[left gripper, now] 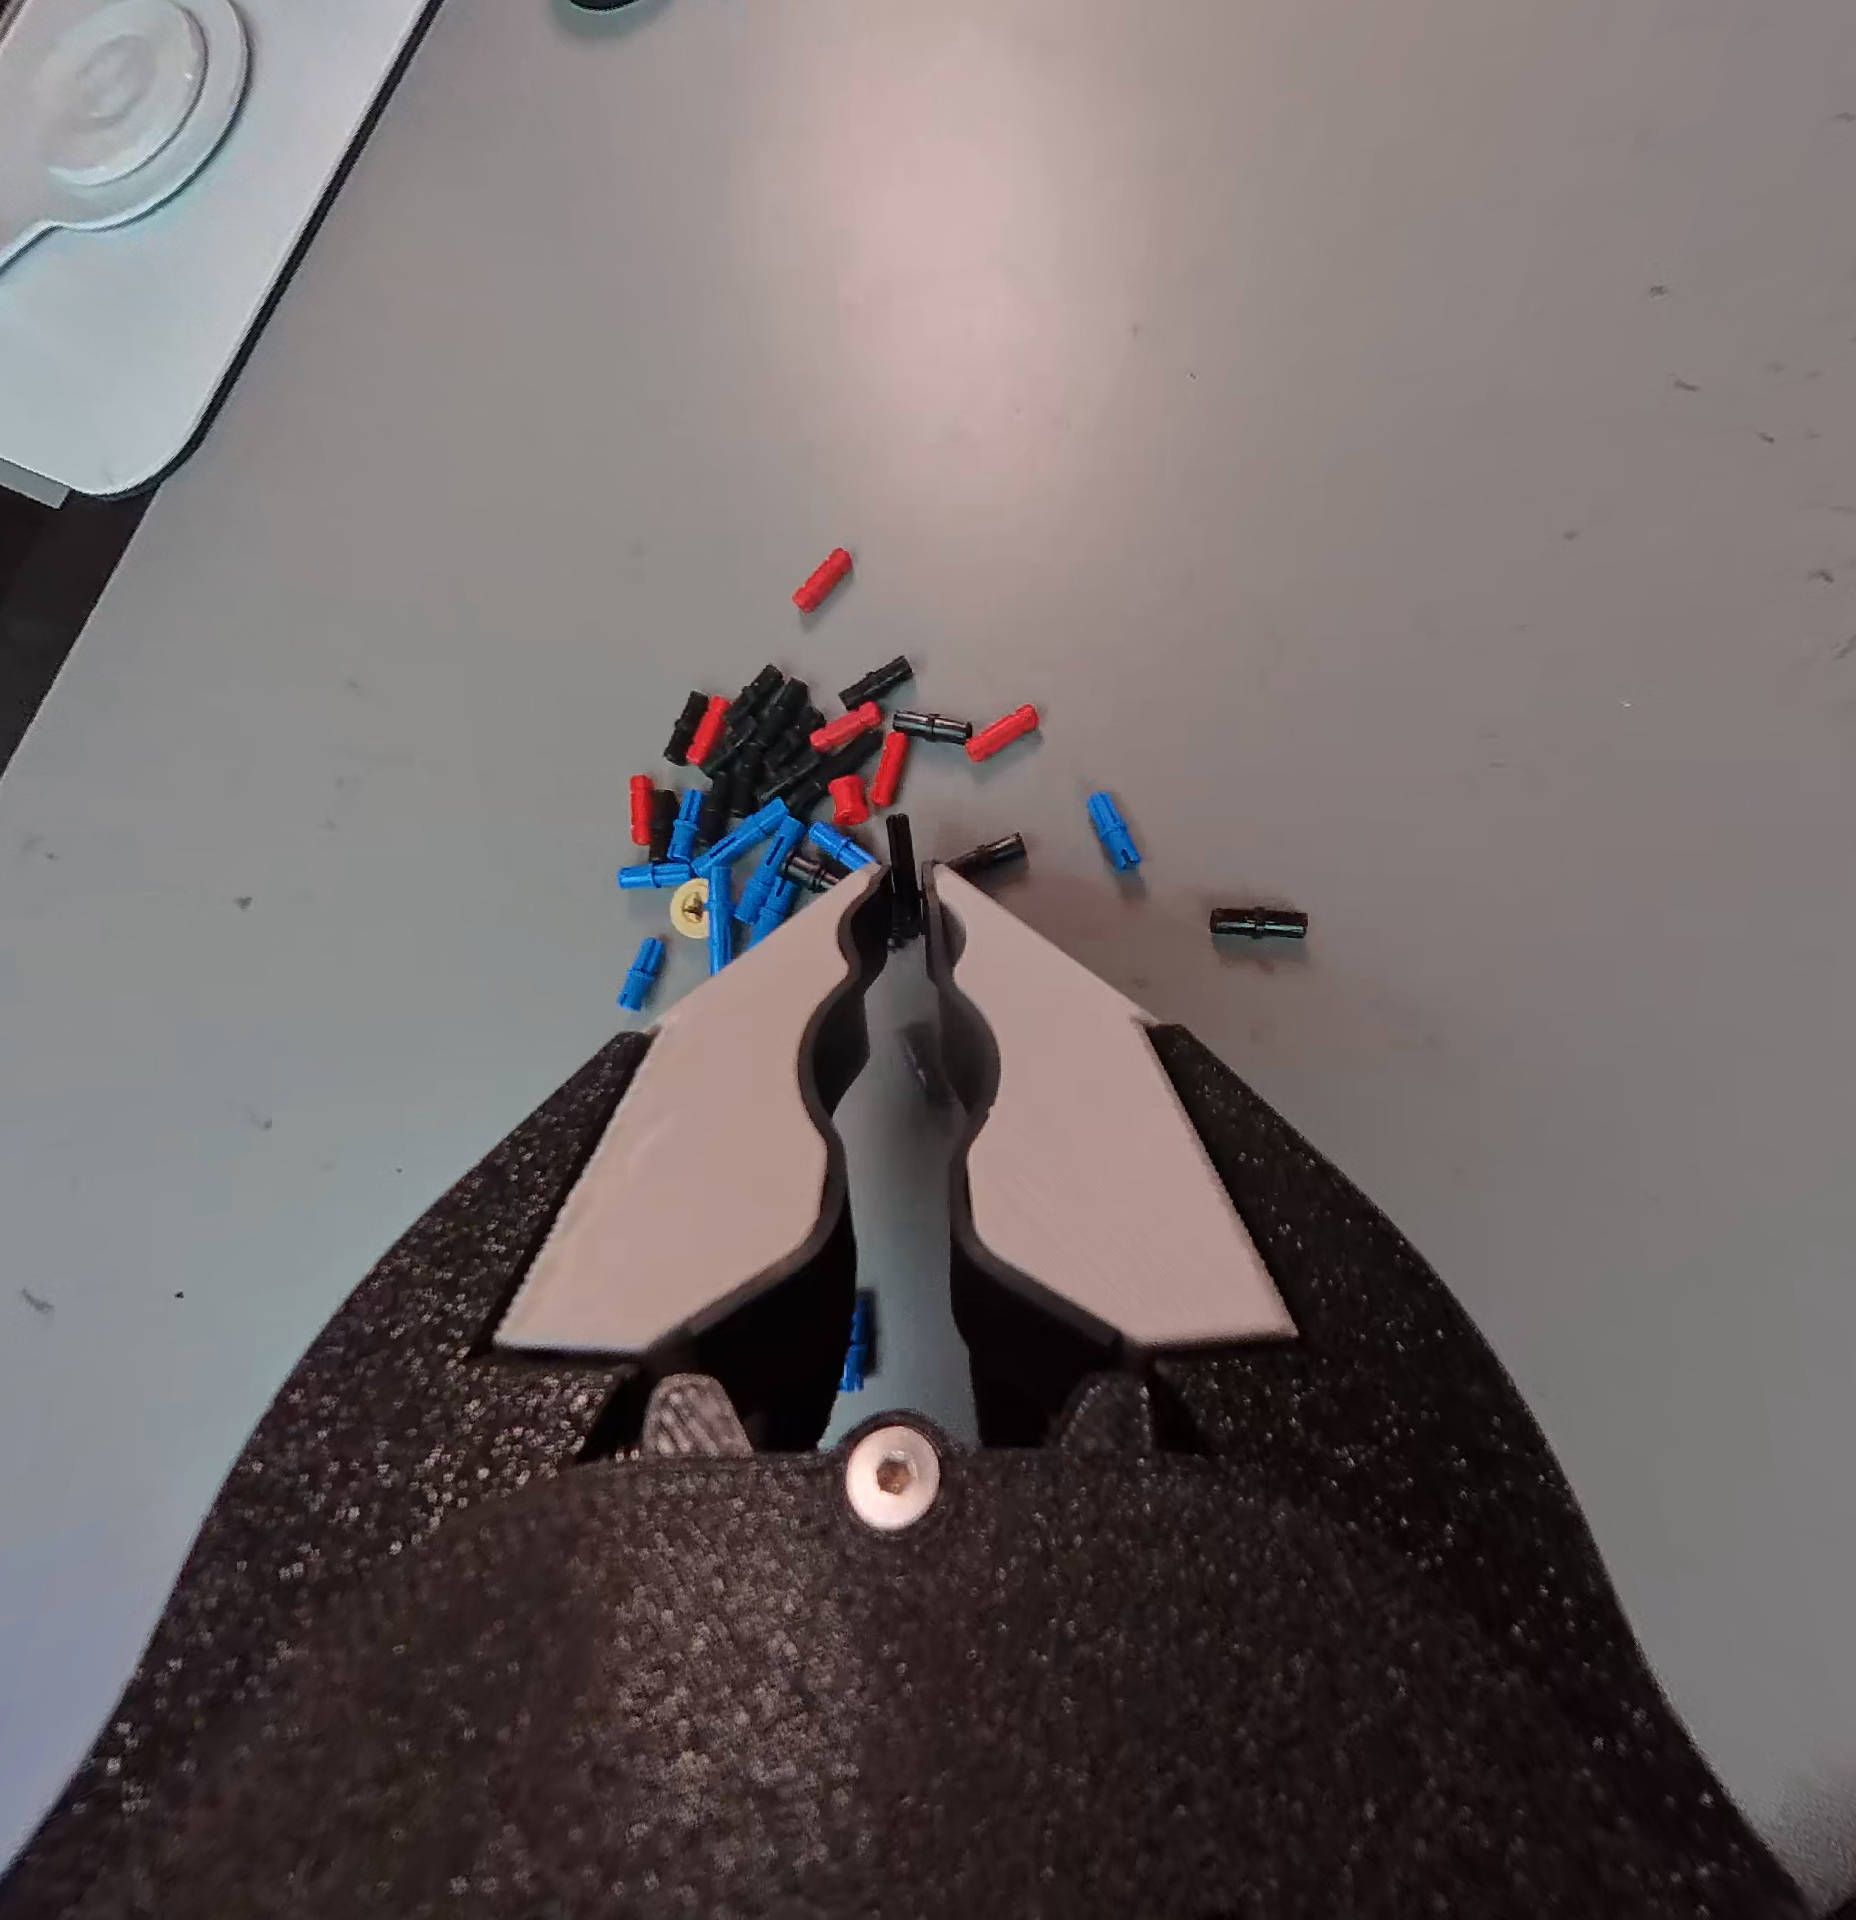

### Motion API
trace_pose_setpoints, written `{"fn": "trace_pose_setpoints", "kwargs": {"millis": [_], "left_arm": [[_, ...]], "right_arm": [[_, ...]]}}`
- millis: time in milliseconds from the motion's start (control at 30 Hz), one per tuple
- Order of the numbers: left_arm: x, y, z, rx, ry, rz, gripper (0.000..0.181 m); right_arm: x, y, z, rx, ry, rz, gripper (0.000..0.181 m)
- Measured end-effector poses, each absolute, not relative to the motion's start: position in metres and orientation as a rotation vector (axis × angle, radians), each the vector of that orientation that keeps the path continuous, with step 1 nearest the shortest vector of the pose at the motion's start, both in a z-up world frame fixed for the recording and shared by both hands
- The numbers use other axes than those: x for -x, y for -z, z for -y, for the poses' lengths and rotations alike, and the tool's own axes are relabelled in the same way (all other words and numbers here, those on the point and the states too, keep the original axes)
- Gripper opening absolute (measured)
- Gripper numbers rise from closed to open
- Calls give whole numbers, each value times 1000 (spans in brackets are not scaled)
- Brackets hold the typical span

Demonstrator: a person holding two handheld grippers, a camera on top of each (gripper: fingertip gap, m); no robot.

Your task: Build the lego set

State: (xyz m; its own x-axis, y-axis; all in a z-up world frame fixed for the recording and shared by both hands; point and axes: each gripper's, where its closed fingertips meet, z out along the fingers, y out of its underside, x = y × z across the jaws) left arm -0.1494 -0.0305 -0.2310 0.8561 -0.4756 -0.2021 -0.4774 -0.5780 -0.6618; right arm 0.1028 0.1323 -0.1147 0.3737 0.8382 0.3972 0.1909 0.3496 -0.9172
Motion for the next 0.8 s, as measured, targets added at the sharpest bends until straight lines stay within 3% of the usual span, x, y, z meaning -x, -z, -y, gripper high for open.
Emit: {"fn": "trace_pose_setpoints", "kwargs": {"millis": [33,100,200,300,400,533,800], "left_arm": [[150,231,29,2276,-1,-689,6],[154,232,25,2275,-11,-681,6],[169,223,19,2250,-73,-585,30],[193,198,29,2222,-91,-430,31],[204,186,59,2259,-18,-374,31],[202,217,91,2416,84,-393,29],[192,238,84,2471,129,-445,5]], "right_arm": [[-103,115,-132,1168,-567,1140,11],[-102,117,-133,1174,-572,1143,11],[-101,121,-133,1181,-562,1154,11],[-101,121,-132,1172,-547,1164,11],[-101,120,-132,1166,-538,1169,11],[-98,124,-132,1179,-551,1177,11],[-96,127,-129,1174,-532,1199,11]]}}
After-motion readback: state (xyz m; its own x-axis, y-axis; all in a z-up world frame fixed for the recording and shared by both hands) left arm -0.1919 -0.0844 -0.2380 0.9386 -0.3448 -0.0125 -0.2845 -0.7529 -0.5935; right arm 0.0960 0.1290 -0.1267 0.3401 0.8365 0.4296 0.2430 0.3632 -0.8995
